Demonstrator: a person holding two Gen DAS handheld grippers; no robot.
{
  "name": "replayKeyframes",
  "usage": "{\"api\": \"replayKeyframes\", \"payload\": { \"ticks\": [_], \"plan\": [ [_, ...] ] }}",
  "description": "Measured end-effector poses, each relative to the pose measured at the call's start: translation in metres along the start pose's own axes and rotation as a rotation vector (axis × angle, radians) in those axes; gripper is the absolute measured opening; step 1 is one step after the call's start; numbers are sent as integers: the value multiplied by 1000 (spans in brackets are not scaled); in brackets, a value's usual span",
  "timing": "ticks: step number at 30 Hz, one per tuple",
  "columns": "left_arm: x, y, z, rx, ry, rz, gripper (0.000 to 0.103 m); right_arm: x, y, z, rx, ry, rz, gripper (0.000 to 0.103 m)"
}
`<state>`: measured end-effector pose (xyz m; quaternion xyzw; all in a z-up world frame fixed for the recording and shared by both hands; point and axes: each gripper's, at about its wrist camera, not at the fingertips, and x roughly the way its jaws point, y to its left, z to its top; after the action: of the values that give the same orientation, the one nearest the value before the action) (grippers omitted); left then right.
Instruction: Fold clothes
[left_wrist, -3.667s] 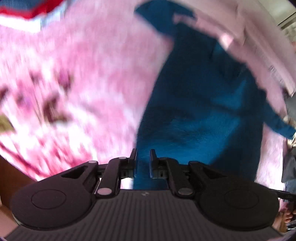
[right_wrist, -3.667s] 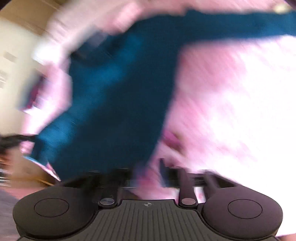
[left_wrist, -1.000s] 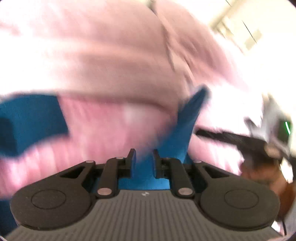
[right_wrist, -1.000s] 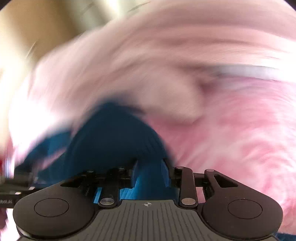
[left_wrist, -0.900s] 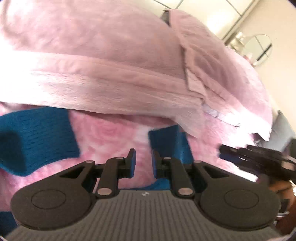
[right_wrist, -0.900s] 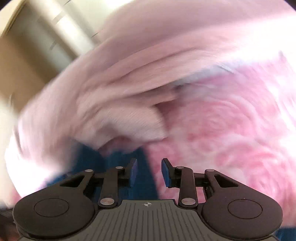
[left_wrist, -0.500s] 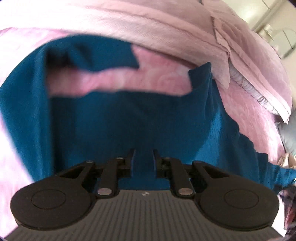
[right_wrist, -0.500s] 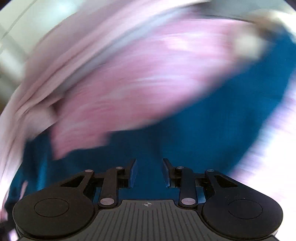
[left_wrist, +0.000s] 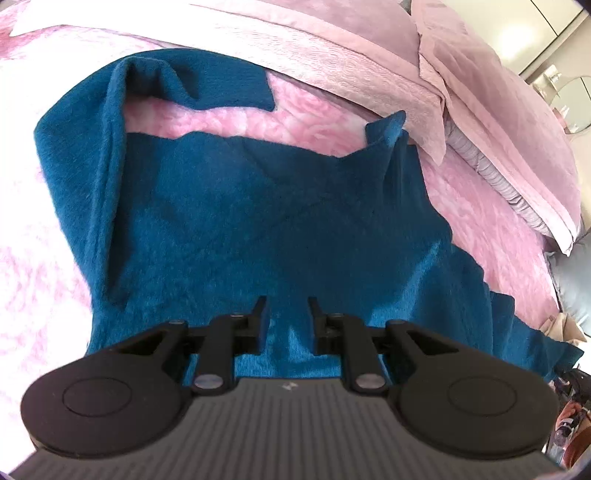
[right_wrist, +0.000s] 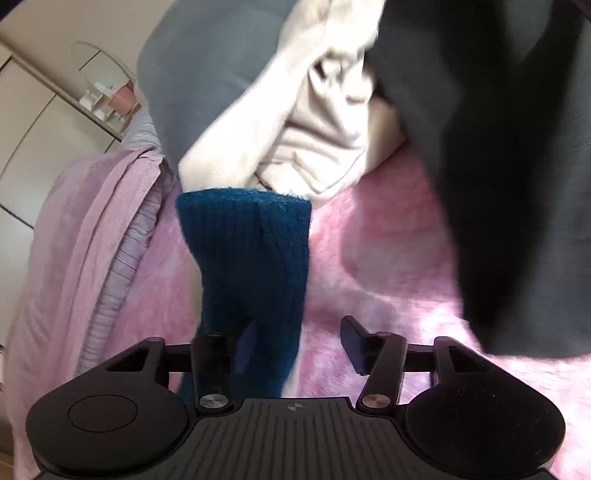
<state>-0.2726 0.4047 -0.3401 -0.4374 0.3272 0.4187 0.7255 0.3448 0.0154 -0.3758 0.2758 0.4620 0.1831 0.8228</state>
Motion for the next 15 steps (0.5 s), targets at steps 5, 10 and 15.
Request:
{"api": "replayKeyframes", "payload": {
  "ticks": [5, 10, 15],
  "plan": [
    [-20, 2, -5, 16, -32, 47, 15, -41, 40, 9, -243, -122, -147, 7],
    [-25, 16, 18, 54, -79, 116, 17, -37, 17, 5, -312, -44, -337, 7],
    [-29, 29, 41, 92, -126, 186, 28, -30, 23, -7, -365, 1, -369, 42]
  ]
}}
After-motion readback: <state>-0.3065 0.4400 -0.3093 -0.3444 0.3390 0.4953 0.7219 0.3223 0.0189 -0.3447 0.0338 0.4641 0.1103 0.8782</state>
